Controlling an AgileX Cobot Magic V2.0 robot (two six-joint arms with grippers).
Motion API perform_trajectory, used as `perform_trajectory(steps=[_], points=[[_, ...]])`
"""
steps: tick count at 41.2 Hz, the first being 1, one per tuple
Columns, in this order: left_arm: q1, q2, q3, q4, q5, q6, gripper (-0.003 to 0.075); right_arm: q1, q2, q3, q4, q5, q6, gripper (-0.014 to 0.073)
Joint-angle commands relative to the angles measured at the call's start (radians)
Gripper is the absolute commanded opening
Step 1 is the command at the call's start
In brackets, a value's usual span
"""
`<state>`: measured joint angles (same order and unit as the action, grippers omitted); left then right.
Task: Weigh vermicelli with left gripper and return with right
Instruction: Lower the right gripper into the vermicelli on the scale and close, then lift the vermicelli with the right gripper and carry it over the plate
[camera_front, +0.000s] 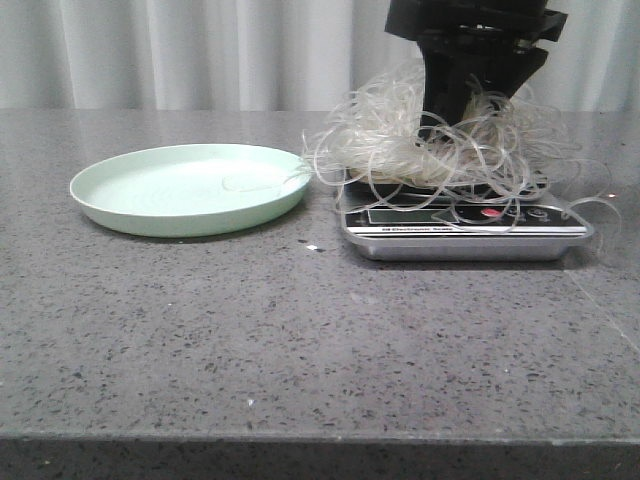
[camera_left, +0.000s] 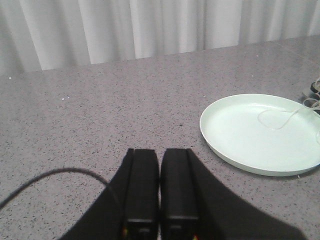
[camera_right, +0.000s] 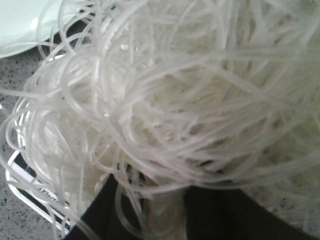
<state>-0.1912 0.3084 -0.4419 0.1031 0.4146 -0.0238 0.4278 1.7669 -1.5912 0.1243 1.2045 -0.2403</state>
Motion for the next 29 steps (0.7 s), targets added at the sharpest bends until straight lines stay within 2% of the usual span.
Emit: perform_trajectory(steps=[1, 29], points=[[-0.001, 0.008, -0.027, -0.001, -0.08, -0.01, 0.0137, -0.001, -0.02, -0.046, -0.007, 0.124, -0.007, 0.0149], [-0.001, 0.008, -0.027, -0.001, -0.08, -0.01, 0.0137, -0.001, -0.075, -0.525, -0.007, 0.136, 0.005, 0.0149]])
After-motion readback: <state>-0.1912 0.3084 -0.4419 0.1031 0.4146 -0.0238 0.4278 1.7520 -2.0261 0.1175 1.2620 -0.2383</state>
